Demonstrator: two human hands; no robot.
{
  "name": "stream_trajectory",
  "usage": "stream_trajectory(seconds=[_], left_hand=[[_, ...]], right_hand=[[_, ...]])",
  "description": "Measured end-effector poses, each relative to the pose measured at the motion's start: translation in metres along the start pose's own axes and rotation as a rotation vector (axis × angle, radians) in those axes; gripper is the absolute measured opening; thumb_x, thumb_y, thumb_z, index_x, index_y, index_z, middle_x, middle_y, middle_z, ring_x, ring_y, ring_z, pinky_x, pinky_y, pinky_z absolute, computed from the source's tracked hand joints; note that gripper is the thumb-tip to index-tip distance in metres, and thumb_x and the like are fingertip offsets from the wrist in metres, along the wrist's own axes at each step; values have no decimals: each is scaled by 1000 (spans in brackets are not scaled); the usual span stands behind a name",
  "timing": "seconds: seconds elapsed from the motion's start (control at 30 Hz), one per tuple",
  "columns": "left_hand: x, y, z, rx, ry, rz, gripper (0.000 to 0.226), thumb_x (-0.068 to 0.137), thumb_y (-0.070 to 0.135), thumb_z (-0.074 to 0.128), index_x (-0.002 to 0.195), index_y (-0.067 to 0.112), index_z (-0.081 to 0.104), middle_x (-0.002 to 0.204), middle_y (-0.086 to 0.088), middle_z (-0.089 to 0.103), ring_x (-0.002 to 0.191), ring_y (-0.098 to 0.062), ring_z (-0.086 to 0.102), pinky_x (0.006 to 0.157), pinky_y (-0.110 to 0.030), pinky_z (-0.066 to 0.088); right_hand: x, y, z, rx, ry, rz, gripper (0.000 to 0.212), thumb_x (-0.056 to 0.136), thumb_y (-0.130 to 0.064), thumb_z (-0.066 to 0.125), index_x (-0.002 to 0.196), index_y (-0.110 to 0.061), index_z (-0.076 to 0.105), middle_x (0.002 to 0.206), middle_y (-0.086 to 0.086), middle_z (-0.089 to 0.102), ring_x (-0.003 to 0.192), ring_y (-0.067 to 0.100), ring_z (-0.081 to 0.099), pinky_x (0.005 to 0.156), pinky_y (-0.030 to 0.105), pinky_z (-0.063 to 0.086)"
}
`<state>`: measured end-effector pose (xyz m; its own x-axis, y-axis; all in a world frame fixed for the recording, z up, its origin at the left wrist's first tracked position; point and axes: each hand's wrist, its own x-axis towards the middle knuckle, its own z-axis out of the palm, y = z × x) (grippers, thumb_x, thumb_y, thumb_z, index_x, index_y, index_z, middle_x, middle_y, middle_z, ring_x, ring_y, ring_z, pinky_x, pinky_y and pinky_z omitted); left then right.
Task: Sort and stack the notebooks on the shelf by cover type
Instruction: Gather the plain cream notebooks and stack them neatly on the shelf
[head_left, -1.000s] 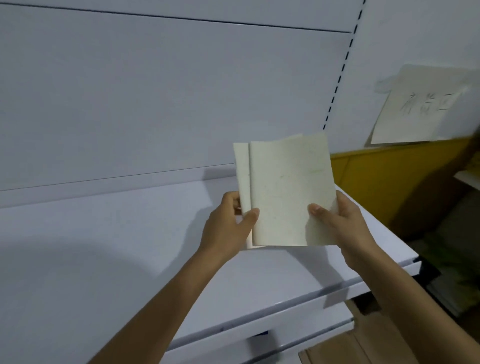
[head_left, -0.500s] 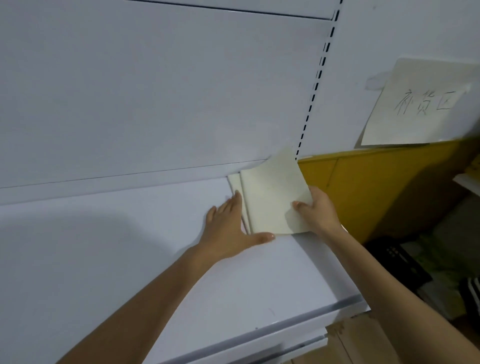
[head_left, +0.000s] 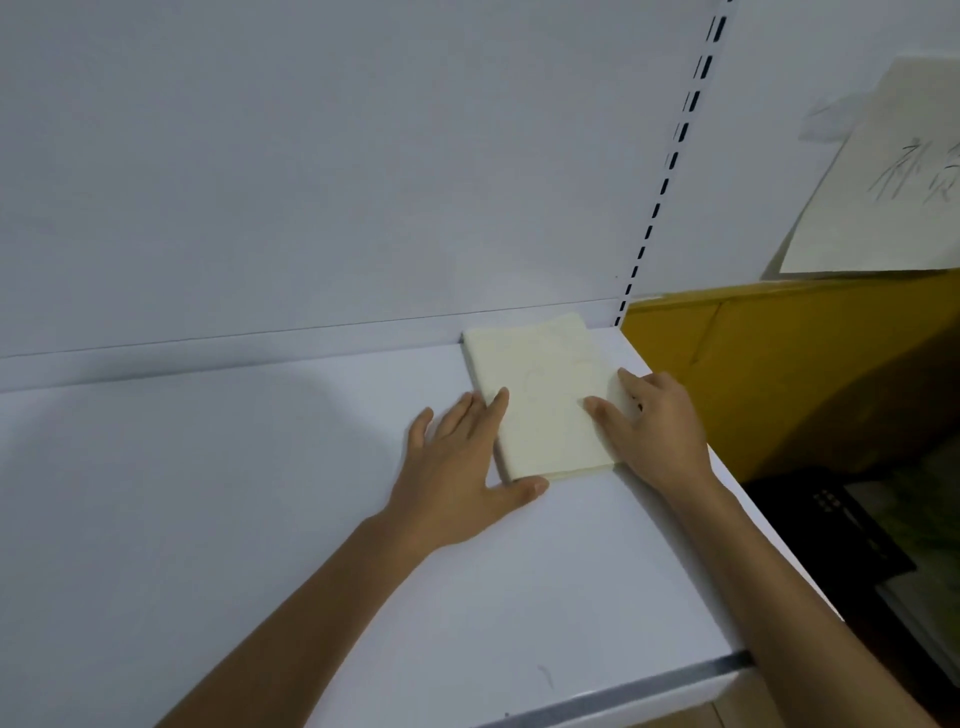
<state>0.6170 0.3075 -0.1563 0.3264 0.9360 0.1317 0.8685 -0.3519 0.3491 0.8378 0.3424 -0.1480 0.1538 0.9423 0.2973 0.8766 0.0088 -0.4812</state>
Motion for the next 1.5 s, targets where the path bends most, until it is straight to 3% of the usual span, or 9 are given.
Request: stream_trajectory(seconds=[0.23, 0.43, 0.6, 0.73, 0.87, 0.97, 1.1, 1.27, 1.5], left_hand=[[-2, 6, -1, -31, 112, -7, 90, 75, 72, 50, 147, 22, 28, 155, 0, 27, 144, -10, 14, 117, -41, 6], [-5, 9, -5, 62, 269, 28, 80, 70, 69, 64, 126, 12, 60, 128, -6, 61, 123, -16, 54, 105, -42, 35], [-6, 11, -3, 80, 311, 37, 77, 68, 65, 68, 120, 9, 64, 122, -9, 65, 116, -20, 60, 93, -39, 46], [-7, 14, -4, 67, 233, -20, 82, 72, 71, 59, 134, 18, 53, 138, -2, 53, 130, -13, 45, 103, -33, 37], [-5, 11, -2, 82, 138, -3, 85, 80, 72, 45, 145, 18, 34, 150, -1, 38, 140, -14, 27, 109, -31, 24], [-8, 10, -7, 18, 62, 21, 85, 83, 69, 44, 148, 16, 26, 155, -4, 27, 143, -16, 20, 112, -31, 19], [-37, -15, -29, -15, 145, 39, 78, 86, 63, 46, 149, 25, 20, 157, 2, 20, 142, -13, 23, 109, -31, 28], [-107, -94, -85, 46, 317, -55, 67, 88, 56, 50, 145, 27, 32, 147, 8, 42, 132, -12, 41, 102, -28, 36], [-241, -208, -159, -482, 608, -352, 29, 87, 31, 64, 116, 27, 61, 100, 13, 70, 89, 3, 63, 82, -12, 48]], right_hand=[[1, 2, 1, 74, -1, 42, 55, 87, -44, 60, 133, -13, 53, 113, 6, 58, 107, 25, 52, 92, 44, 43], [-2, 4, 2, 51, 29, -31, 30, 89, -35, 60, 114, -19, 67, 113, 6, 60, 107, 24, 51, 89, 44, 43], [-3, 2, 7, -25, 109, -109, 24, 93, -27, 57, 106, -14, 71, 102, 10, 63, 99, 28, 54, 75, 38, 44], [-3, -5, 2, -207, 62, -128, 29, 96, -26, 47, 105, -10, 70, 102, 10, 62, 95, 29, 53, 70, 37, 44], [-5, -25, -7, -375, -5, -115, 33, 97, -26, 40, 115, -16, 66, 130, 6, 56, 119, 27, 46, 88, 37, 34], [-21, -62, -6, -214, 47, -185, 33, 96, -26, 47, 125, -19, 61, 137, 5, 53, 128, 26, 43, 99, 38, 31], [-48, -119, 3, -107, 169, -303, 24, 94, -27, 50, 106, -18, 69, 102, 2, 70, 93, 25, 61, 70, 33, 41], [-70, -202, 24, -75, 179, -460, 22, 95, -26, 48, 100, -20, 69, 87, -1, 70, 81, 24, 61, 60, 31, 42], [-137, -367, 79, 130, 95, -782, 21, 92, -34, 57, 99, -19, 71, 83, -2, 73, 77, 23, 65, 63, 31, 48]])
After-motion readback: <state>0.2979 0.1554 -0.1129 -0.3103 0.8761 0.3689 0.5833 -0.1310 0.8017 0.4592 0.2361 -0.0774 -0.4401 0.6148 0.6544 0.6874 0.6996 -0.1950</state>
